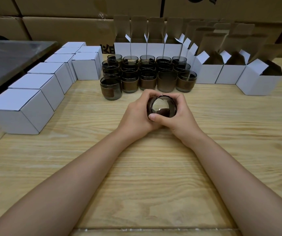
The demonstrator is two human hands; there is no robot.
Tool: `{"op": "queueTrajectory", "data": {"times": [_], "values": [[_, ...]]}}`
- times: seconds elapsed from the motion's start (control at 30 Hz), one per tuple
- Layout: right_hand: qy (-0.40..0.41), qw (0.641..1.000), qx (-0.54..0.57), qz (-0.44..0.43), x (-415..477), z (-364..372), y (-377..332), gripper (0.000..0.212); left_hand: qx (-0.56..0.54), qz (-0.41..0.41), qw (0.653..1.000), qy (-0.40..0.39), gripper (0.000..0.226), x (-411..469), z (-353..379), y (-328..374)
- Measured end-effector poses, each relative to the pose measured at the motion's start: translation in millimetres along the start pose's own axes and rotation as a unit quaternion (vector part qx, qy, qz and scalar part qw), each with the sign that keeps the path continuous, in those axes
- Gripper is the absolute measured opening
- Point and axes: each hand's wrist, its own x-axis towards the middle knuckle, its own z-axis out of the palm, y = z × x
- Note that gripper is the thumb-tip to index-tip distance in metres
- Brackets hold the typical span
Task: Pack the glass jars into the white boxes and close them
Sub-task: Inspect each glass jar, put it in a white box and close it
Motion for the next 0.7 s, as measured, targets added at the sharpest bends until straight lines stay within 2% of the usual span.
{"op": "queueTrajectory", "data": {"times": [0.13, 0.33, 0.5, 0.7], "values": [[0.066, 0.997, -0.009, 0.027, 1.7, 7.0, -1.7, 0.056, 0.006, 0.01, 1.0, -0.017, 0.066, -1.2, 2.9, 1.4], [0.123, 0.991, 0.001, 0.045, 0.6, 9.4, -5.2, 0.031, 0.008, 0.032, 0.999, -0.042, 0.066, -2.7, 4.1, 4.9], [0.11, 0.992, 0.047, 0.043, 0.5, 6.7, -6.3, 0.012, -0.007, 0.034, 0.999, -0.039, 0.064, -1.1, 4.2, 3.7], [0.043, 0.992, 0.113, 0.045, 1.6, -2.2, -7.5, 0.017, -0.03, 0.024, 0.999, -0.019, 0.072, 2.5, 3.4, -3.7]]}}
